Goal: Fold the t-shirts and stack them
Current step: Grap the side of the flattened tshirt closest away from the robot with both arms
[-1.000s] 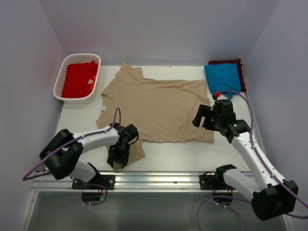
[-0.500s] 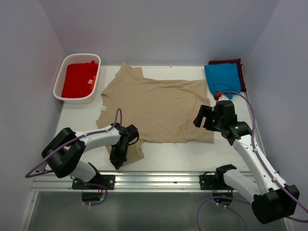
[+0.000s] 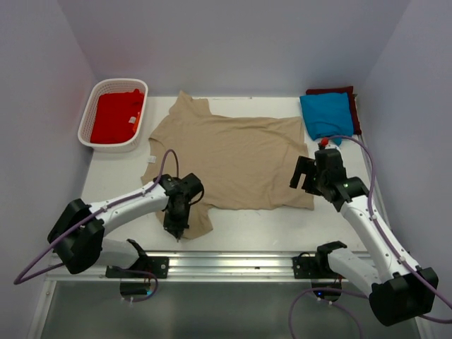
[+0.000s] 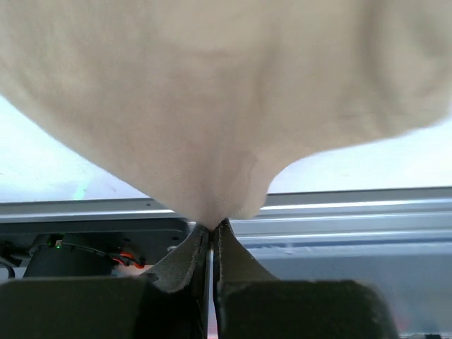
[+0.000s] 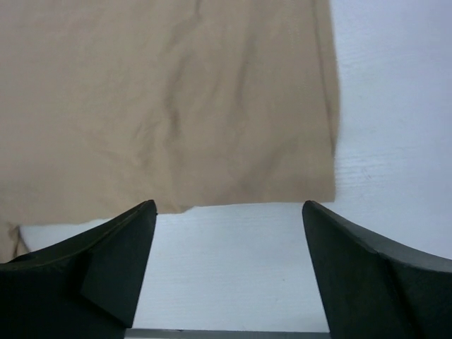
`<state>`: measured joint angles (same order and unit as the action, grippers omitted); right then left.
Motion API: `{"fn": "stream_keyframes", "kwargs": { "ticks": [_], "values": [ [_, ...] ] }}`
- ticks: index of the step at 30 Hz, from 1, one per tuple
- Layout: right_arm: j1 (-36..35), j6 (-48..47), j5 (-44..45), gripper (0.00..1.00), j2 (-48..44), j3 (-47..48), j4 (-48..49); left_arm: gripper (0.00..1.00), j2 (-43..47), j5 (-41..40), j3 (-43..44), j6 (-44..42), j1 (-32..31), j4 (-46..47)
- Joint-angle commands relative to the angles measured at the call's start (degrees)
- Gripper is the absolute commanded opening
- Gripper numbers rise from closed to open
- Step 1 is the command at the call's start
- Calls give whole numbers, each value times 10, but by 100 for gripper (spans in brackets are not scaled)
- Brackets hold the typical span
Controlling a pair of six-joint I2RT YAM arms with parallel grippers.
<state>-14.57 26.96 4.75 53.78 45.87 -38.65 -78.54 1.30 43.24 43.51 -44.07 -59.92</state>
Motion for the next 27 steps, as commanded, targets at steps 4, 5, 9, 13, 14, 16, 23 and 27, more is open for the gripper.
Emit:
{"fn": "stream_keyframes", "kwargs": {
  "ticks": [4,5,9,13,14,16,23,27],
  "values": [
    [1,84,192,99,20,22,-101,1,69,-67,131,12,-4,-59],
    [2,115,205,99,17,6,-102,1,73,-79,157,12,-4,-67],
    [19,193,185,99,-2,-56,-60,1,102,-128,203,12,-3,-94],
    [41,274,156,98,5,-113,-11,2,120,-135,225,4,-3,-100],
    [48,288,145,97,11,-133,8,2,123,-134,226,0,-3,-98],
    [67,321,106,92,25,-164,32,4,130,-135,225,-4,-3,-94],
    [72,382,141,78,-14,-196,64,4,133,-126,203,-17,-2,-71],
    [73,391,170,69,-48,-206,64,4,134,-116,192,-15,-1,-61]
  ]
}}
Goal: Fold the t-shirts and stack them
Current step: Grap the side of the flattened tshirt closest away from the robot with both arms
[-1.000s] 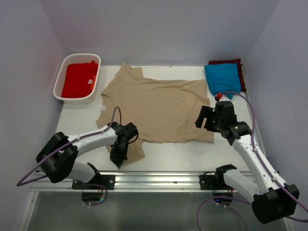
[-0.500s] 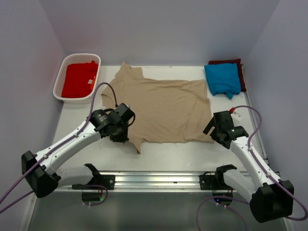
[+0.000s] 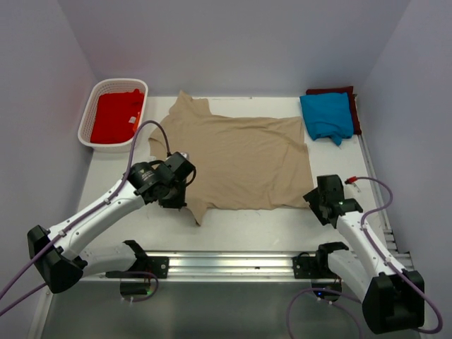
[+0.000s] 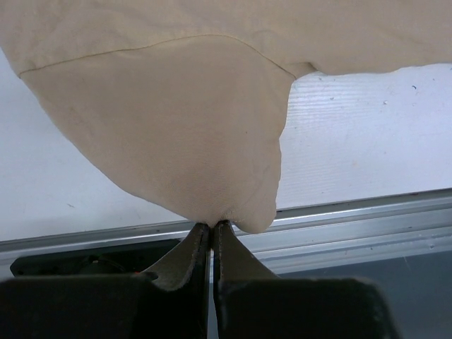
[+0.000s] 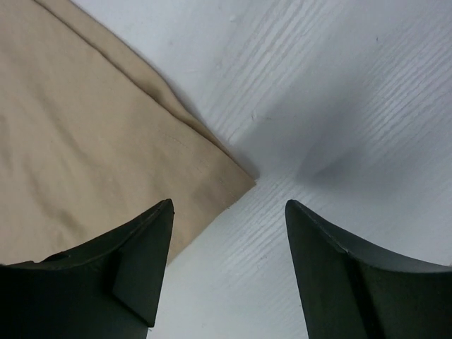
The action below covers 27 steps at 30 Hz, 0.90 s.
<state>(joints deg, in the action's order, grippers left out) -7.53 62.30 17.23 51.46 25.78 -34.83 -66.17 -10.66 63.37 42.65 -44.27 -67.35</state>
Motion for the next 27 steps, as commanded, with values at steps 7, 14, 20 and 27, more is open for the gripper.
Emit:
{"fn": "stream_keyframes", "kwargs": {
  "ticks": [7,14,20,27],
  "values": [
    [3,42,64,64,-8,-15,40,4,8,13,-18,-6,1,18],
    [5,51,38,58,33,-29,82,5,9,17,-24,0,1,20],
    [6,48,23,45,66,-40,120,5,8,22,-32,1,1,23],
    [9,38,10,35,76,-42,131,5,7,20,-32,3,1,22]
  ]
}}
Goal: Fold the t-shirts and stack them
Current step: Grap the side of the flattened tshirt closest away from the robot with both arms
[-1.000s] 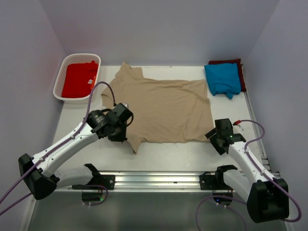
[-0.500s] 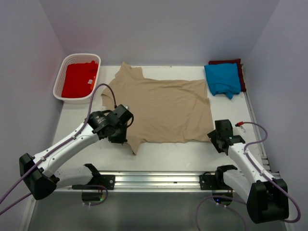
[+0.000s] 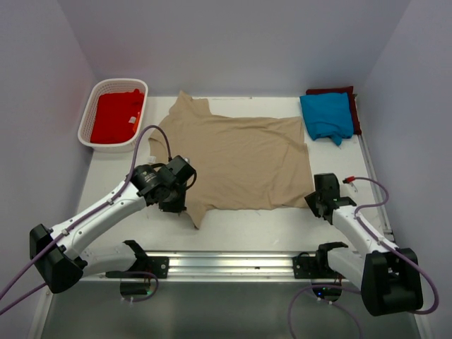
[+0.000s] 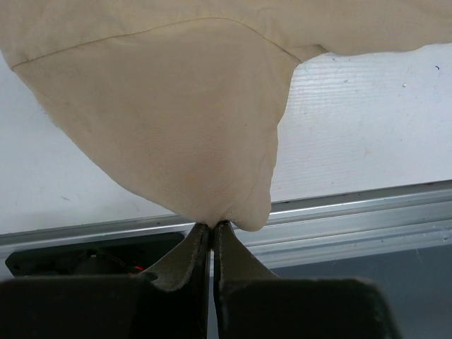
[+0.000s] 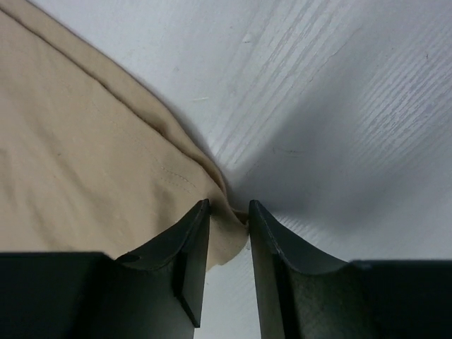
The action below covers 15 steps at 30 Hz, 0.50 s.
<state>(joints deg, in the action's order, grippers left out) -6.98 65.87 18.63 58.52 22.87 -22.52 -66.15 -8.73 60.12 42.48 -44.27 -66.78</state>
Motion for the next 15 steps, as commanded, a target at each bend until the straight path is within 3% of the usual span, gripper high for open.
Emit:
{"fn": "stream_keyframes", "kwargs": {
  "ticks": [1,4,5,6,15],
  "values": [
    [3,1,-7,33,4,-12,7,5,6,2,1,5,0,17],
    [3,-6,-9,16,-16,-8,-13,5,7,1,6,7,1,14],
    [3,-8,-5,5,-22,-6,-22,5,8,0,7,7,1,13],
    [4,-13,-1,0,-29,-5,-31,5,8,-1,9,8,1,12],
    [4,-72,28,0,-132,61,-150,0,46,-30,4,34,1,10]
  ]
}}
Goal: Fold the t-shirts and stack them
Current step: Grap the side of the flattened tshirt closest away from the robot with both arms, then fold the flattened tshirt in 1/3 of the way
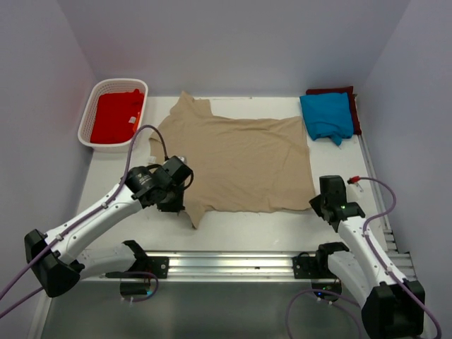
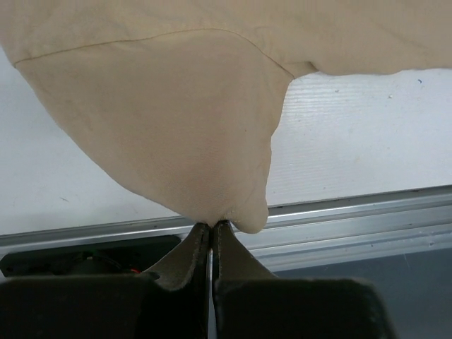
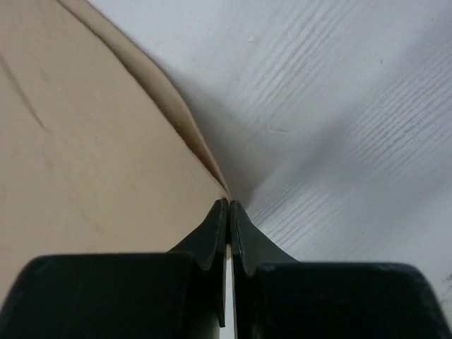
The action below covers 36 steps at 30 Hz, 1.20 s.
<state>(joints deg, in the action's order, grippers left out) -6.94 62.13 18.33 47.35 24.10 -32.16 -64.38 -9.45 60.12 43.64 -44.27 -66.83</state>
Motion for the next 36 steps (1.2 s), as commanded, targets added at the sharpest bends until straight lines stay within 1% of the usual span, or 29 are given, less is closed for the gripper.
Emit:
{"fn": "stream_keyframes", "kwargs": {
  "ticks": [1,4,8,9,11,13,17,19,22,25,29,33,36],
  "values": [
    [3,-43,34,0,-24,57,-67,0,36,-37,3,32,1,12],
    [3,-70,38,0,-29,85,-79,0,63,-78,4,51,2,10],
    [3,-105,35,0,-3,118,-67,0,94,-135,2,69,2,16],
    [3,-116,34,0,17,130,-58,0,97,-159,-1,71,2,22],
    [3,-128,24,0,41,140,-46,0,102,-180,-13,67,4,36],
    [3,-140,16,0,81,153,-23,0,102,-208,-31,54,7,75],
    [3,-156,15,0,145,170,3,0,68,-208,-68,21,30,146],
    [3,-165,23,0,173,182,14,0,50,-189,-70,1,58,177],
    [3,-176,29,0,197,193,30,0,29,-184,-73,-25,89,227],
    [3,-186,41,0,210,205,42,0,13,-192,-58,-48,105,252],
    [3,-199,52,0,244,225,48,0,-8,-204,-26,-66,118,259],
    [4,-210,64,0,275,248,55,0,-23,-218,-18,-86,125,276],
    [7,-214,65,0,300,264,61,0,-41,-219,-12,-105,143,295]
  ]
}}
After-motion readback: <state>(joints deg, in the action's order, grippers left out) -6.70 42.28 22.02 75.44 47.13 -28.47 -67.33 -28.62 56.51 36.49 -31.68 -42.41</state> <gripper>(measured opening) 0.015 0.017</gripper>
